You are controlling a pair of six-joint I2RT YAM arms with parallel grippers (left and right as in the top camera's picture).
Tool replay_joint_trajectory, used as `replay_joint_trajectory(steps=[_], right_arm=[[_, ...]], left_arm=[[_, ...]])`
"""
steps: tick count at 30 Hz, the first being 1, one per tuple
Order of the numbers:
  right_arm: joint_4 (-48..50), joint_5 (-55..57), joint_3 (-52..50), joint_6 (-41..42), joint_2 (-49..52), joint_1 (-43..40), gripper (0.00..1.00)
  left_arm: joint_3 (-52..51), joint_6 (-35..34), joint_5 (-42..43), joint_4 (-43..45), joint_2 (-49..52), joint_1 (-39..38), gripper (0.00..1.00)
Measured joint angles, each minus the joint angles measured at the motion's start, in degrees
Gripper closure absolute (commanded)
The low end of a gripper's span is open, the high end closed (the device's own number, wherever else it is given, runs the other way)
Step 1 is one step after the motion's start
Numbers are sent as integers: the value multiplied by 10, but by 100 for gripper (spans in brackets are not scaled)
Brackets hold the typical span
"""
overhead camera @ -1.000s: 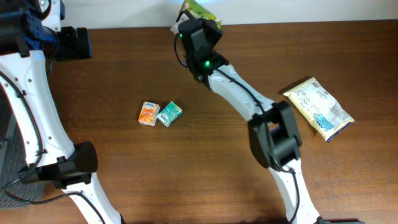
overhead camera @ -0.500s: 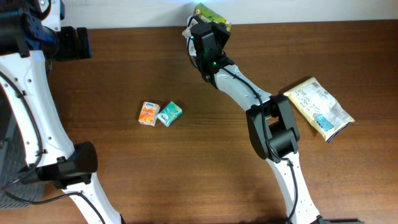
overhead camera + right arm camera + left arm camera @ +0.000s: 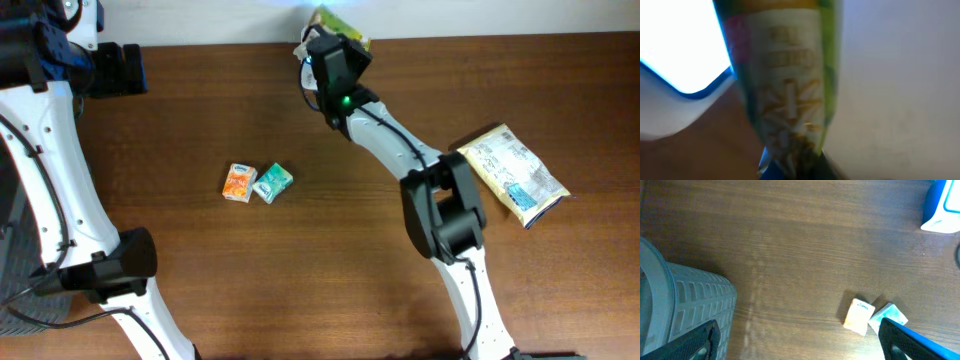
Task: Scan the item barcode
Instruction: 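Carry the pouch right and release it beside the snack bag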
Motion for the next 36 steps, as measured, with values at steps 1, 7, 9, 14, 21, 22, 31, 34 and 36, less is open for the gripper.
replay_joint_trajectory(steps=[1, 7, 9, 14, 21, 22, 31, 34, 36], right_arm=[[-60, -24, -1, 30, -26, 0, 96], [-584, -335, 14, 391, -320, -61, 96], [-666, -358, 14, 432, -328, -96, 96], [-708, -382, -125, 478, -300, -164, 96], [-543, -372, -341, 422, -281, -237, 96], [-520, -365, -360, 413, -281, -245, 96], [-492, -344, -380, 391, -284, -317, 54], [-545, -364, -345, 394, -283, -315, 43], [-606, -376, -267, 394, -284, -310, 43]], left_arm=[[0, 0, 0, 1, 0, 0, 1], [0, 0, 0, 1, 0, 0, 1], [0, 0, 0, 0, 0, 0, 1], [0, 0, 0, 1, 0, 0, 1], [0, 0, 0, 0, 0, 0, 1], [0, 0, 0, 0, 0, 0, 1], [0, 0, 0, 1, 0, 0, 1], [0, 0, 0, 0, 0, 0, 1], [0, 0, 0, 0, 0, 0, 1]])
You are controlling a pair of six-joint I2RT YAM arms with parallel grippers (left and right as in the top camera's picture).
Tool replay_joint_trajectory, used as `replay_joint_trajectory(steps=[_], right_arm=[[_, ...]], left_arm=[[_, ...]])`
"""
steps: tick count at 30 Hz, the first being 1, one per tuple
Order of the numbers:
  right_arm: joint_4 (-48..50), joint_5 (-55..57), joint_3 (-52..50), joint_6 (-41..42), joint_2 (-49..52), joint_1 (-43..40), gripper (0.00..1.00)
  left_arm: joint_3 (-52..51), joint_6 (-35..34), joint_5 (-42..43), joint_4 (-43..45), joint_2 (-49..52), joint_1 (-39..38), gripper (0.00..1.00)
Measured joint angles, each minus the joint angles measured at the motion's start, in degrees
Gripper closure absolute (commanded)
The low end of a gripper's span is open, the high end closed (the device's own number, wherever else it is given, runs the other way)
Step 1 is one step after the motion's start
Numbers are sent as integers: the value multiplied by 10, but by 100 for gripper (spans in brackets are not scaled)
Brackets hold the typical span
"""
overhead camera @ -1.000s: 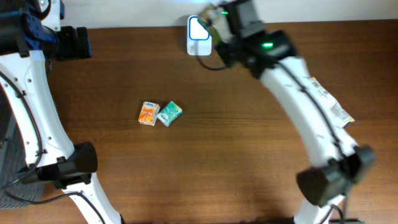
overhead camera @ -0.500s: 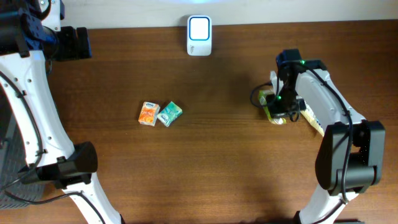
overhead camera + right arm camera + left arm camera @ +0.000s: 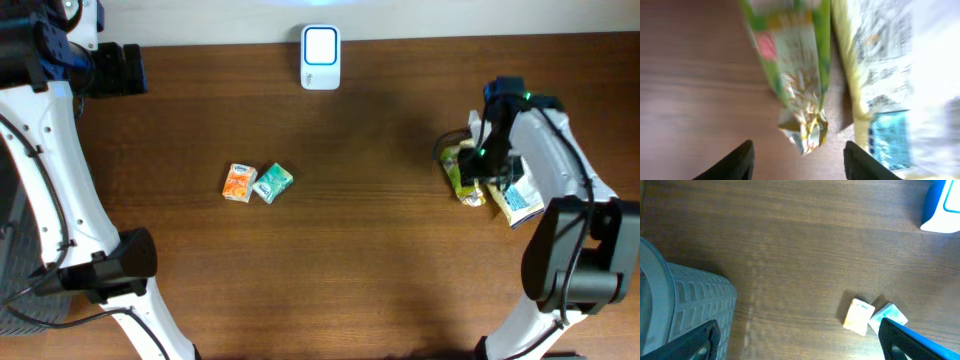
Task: Scan the item barcode
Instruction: 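Carry the pouch right and release it beside the snack bag, then reach the right gripper to the green tissue pack and grasp it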
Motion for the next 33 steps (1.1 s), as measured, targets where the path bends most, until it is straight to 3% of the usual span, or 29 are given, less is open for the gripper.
replay_joint_trajectory(steps=[4, 7, 10, 14, 18, 27, 31, 33], right_arm=[[-34, -80, 129, 1, -4, 32, 43], [40, -217, 136, 9, -4, 90, 56], [124, -281, 122, 76, 3, 168, 52], [179, -271, 115, 190, 54, 264, 51], [254, -232, 110, 269, 115, 338, 43], [462, -215, 107, 228, 215, 381, 43], [503, -215, 107, 224, 233, 406, 65], [468, -213, 108, 224, 234, 408, 66]], left_arm=[[0, 0, 0, 0, 0, 0, 1], [0, 0, 0, 0, 0, 0, 1], [0, 0, 0, 1, 0, 0, 1], [0, 0, 0, 0, 0, 0, 1], [0, 0, 0, 0, 0, 0, 1], [0, 0, 0, 0, 0, 0, 1], [0, 0, 0, 0, 0, 0, 1], [0, 0, 0, 0, 0, 0, 1]])
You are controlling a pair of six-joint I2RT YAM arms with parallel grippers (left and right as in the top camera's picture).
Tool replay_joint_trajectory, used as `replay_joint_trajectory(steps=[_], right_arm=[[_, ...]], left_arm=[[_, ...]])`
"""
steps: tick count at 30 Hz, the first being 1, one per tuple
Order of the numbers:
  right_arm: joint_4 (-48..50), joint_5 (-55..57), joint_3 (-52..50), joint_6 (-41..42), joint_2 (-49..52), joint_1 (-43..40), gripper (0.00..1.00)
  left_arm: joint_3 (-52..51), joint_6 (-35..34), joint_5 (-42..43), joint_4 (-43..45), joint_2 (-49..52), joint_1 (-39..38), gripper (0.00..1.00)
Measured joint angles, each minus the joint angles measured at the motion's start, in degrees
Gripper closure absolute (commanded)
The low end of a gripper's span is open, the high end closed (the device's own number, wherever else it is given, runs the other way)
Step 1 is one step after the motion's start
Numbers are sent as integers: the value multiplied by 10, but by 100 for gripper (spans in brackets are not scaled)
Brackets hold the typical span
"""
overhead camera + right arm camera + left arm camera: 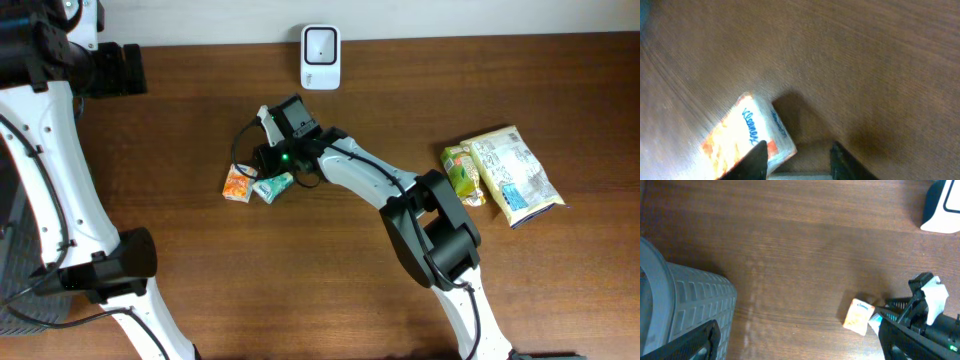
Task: Scan the item barcode
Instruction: 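Reach the right gripper to the green tissue pack and grasp it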
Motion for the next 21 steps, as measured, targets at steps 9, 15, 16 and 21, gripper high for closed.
replay_joint_trajectory(steps=[9, 15, 16, 21], right_arm=[[-294, 77, 51, -45, -14, -54, 66], [-463, 86, 84, -131, -33, -71, 57], [-464, 85, 84, -150, -33, -71, 56], [-380, 118, 84, -225, -33, -84, 58]], left_arm=[[0, 0, 0, 0, 0, 0, 1], [0, 0, 0, 0, 0, 0, 1], [0, 0, 0, 0, 0, 0, 1], [0, 0, 0, 0, 0, 0, 1]])
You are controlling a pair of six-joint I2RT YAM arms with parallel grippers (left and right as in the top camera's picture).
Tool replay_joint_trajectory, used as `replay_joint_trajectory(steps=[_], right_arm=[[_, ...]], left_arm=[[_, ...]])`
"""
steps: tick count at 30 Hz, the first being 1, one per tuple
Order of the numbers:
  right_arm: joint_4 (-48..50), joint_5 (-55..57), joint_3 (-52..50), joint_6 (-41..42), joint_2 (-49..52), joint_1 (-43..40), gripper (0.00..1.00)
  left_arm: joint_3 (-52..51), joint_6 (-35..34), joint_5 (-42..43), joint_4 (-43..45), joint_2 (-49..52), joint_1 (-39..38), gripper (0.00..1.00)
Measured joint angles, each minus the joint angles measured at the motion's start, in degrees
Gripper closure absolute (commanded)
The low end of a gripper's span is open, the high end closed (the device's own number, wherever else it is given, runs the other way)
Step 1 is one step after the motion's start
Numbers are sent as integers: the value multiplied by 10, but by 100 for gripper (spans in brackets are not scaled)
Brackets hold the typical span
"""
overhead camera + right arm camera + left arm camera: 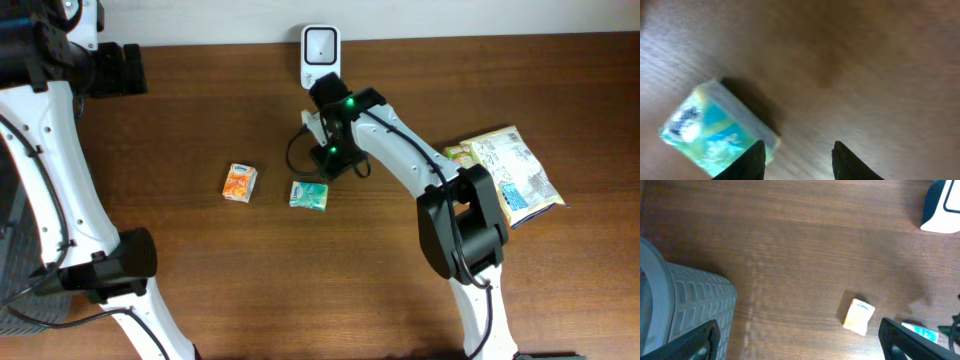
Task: Scan the item barcode
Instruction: 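Reach the right gripper to the green tissue pack and grasp it, then lift the green tissue pack and hold it over the scanner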
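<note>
A white scanner (320, 55) stands at the table's far edge. A green tissue pack (308, 195) lies flat on the table, apart from an orange tissue pack (240, 183) to its left. My right gripper (329, 158) hovers just beyond the green pack (715, 132), towards the scanner. It is open (797, 160), with only bare table between its fingers (751, 161). My left gripper (800, 342) is open high over the left side, looking down on the orange pack (858, 316).
A green snack bag (460, 170) and a yellow-white bag (512, 175) lie together at the right. A grey basket (685, 310) stands off the table's left end. The left arm's dark wrist (110, 68) sits at the far left.
The green pack lay against the orange pack with my right gripper's fingers at it. Now it lies apart to the right, and the gripper is open beyond it, nearer the scanner.
My right gripper held the green snack bag up at the scanner. Then it stood open at the right, the bag lying beside the yellow-white bag. Then it was at the two tissue packs, and now the green pack lies shifted right. The left arm stayed still.
</note>
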Motion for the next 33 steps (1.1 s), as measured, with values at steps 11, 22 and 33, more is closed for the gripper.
replay_joint_trajectory(steps=[11, 22, 33], right_arm=[[-18, -34, -32, -25, 18, -1, 61], [-116, -137, -12, -45, 18, -2, 57], [40, -237, -102, 157, 12, 5, 67]], left_arm=[[0, 0, 0, 0, 0, 0, 1], [0, 0, 0, 0, 0, 0, 1], [0, 0, 0, 0, 0, 0, 1]])
